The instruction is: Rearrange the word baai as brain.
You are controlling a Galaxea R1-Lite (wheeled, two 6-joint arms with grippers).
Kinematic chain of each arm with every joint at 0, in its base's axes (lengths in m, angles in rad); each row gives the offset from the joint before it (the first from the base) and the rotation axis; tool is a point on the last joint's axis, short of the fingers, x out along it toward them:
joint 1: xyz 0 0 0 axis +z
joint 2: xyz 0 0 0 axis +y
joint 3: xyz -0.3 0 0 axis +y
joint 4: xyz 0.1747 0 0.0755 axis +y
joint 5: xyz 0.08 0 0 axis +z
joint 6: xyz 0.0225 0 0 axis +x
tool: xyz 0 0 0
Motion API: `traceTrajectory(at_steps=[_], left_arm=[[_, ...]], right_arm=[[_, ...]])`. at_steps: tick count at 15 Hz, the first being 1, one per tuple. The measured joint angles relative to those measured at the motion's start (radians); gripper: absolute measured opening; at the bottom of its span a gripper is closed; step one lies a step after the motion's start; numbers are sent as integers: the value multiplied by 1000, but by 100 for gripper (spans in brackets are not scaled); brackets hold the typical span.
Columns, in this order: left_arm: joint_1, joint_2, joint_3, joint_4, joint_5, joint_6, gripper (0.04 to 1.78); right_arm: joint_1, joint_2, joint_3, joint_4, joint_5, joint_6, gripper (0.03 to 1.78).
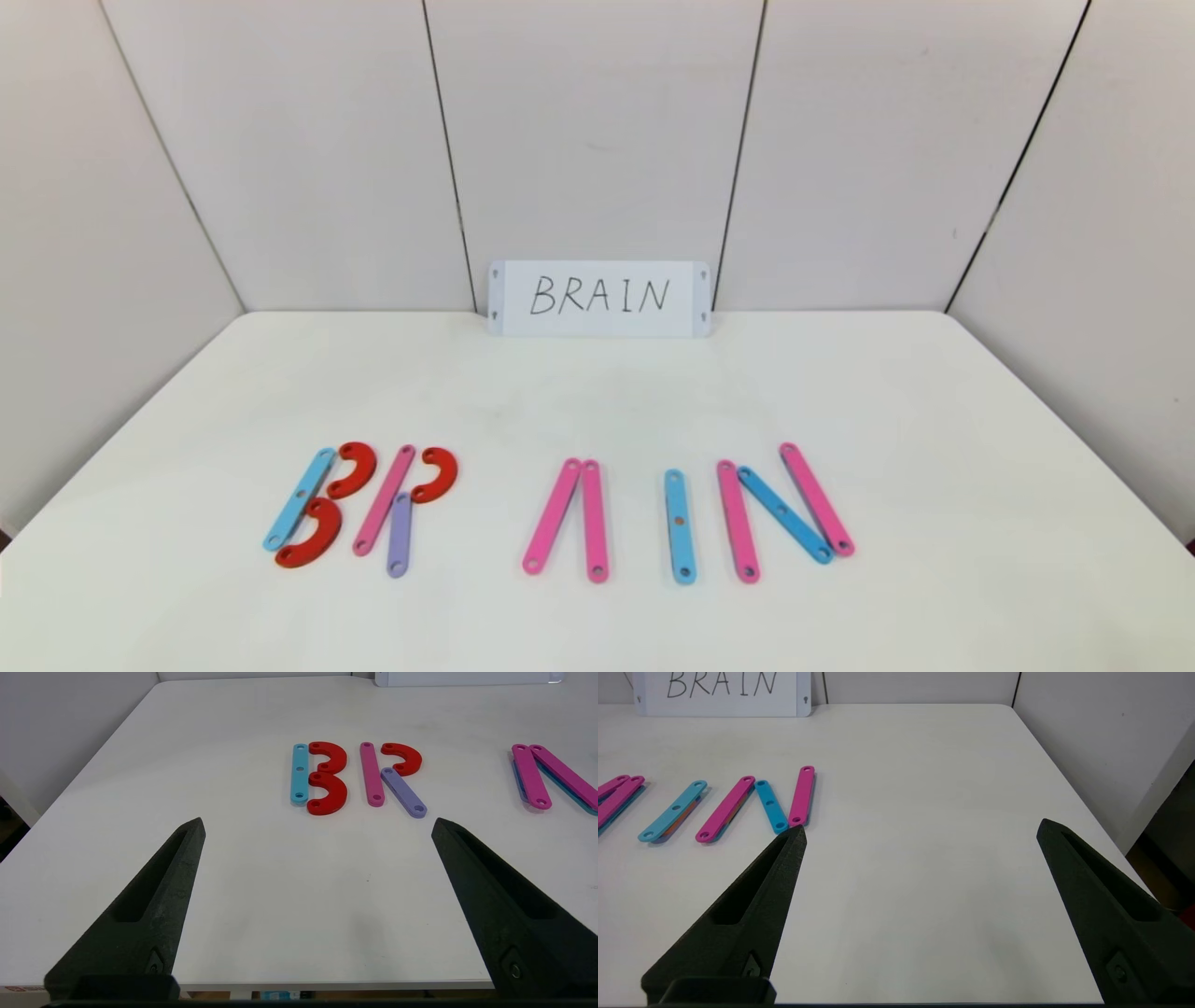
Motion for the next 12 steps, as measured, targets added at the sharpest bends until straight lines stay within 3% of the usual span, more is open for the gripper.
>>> traceTrajectory(at_steps=[12], left_arm=[[0, 0, 0, 0, 0, 0, 170]], right_arm=[[0, 0, 0, 4, 0, -3, 173]])
